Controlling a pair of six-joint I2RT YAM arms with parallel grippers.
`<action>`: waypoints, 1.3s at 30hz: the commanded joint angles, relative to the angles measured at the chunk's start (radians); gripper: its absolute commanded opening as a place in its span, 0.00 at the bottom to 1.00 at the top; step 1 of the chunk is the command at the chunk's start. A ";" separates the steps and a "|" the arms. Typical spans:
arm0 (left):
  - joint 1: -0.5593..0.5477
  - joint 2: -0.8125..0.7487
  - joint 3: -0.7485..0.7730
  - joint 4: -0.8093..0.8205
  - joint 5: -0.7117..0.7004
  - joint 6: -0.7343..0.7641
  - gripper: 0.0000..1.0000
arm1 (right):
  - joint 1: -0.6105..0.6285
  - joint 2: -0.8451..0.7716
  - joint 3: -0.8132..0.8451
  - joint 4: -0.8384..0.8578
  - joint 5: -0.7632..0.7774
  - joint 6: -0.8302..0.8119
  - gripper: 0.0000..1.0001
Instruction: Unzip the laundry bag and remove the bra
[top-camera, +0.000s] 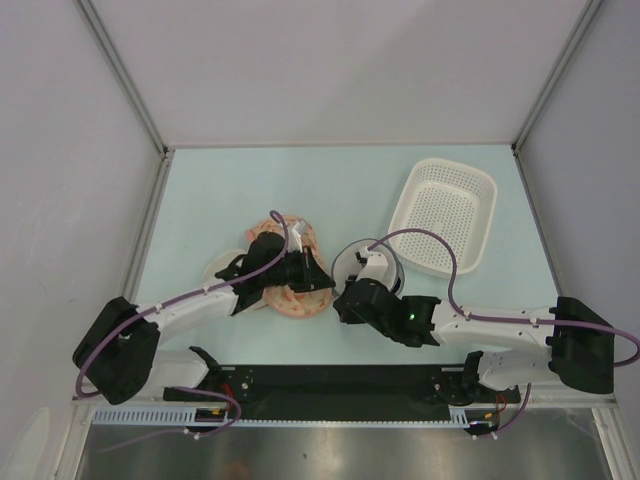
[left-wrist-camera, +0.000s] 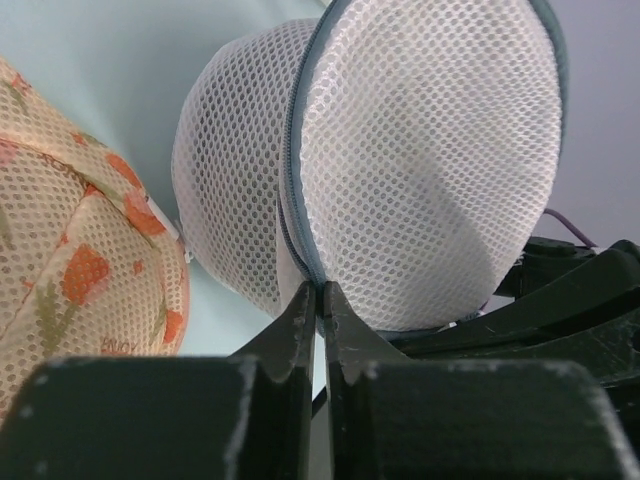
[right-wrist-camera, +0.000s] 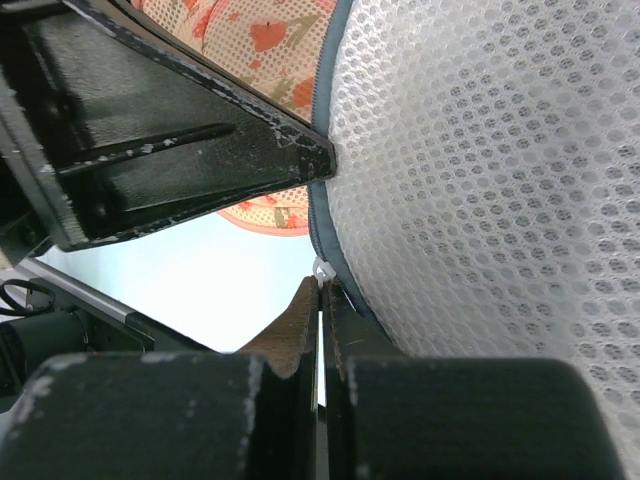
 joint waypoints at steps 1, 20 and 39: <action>-0.003 0.019 0.043 0.037 0.015 0.007 0.01 | 0.005 0.008 0.013 0.024 0.017 0.013 0.00; 0.049 0.143 0.239 -0.087 -0.022 0.165 0.00 | 0.009 -0.014 0.013 0.004 0.021 0.014 0.00; 0.088 0.249 0.383 -0.145 -0.010 0.234 0.00 | 0.010 -0.015 0.017 -0.007 0.021 0.013 0.00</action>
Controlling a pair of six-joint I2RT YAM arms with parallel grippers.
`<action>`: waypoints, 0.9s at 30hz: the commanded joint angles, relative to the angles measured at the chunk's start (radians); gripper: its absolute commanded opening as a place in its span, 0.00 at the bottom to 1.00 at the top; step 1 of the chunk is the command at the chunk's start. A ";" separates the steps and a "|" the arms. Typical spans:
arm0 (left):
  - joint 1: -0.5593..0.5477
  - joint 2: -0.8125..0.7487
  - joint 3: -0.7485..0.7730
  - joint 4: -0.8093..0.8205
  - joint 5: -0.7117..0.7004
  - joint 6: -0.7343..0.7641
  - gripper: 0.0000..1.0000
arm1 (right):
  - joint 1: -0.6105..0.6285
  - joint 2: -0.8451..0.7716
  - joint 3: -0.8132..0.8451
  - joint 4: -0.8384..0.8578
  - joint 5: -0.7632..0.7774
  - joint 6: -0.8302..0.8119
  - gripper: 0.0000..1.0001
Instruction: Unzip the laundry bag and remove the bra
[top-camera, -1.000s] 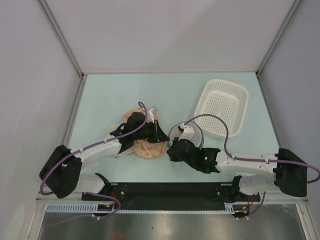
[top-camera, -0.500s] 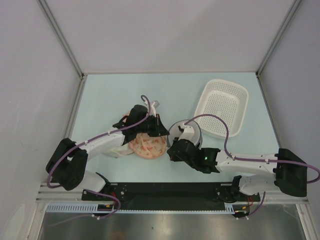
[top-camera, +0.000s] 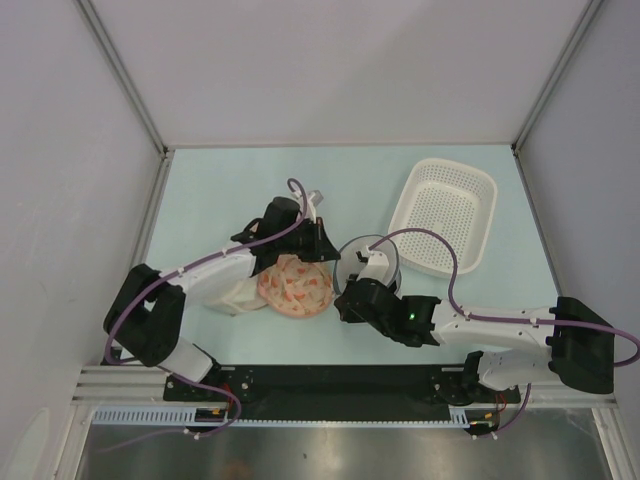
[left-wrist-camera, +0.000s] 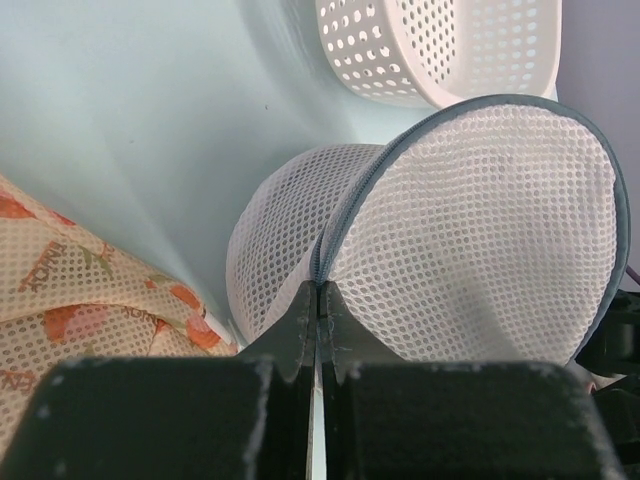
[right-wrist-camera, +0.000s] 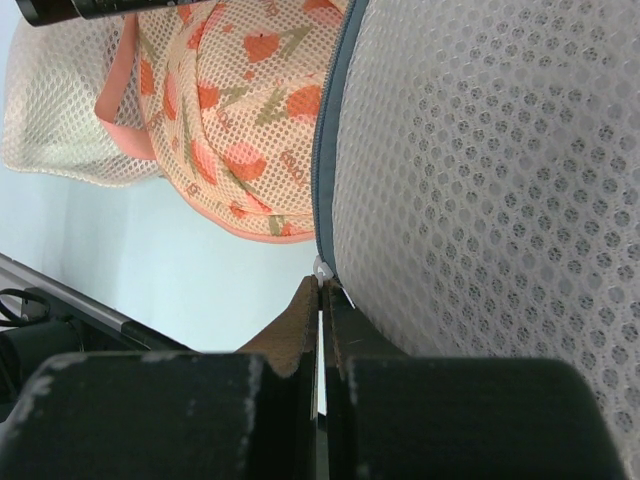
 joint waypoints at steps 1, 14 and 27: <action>0.018 0.006 0.056 0.035 -0.021 0.038 0.00 | 0.010 -0.015 0.016 -0.006 0.000 0.013 0.00; 0.026 0.050 0.131 0.005 -0.027 0.052 0.00 | 0.012 -0.022 0.014 -0.013 -0.005 0.021 0.00; 0.026 0.046 0.143 -0.013 -0.010 0.065 0.00 | 0.013 -0.038 0.051 -0.033 -0.006 -0.013 0.21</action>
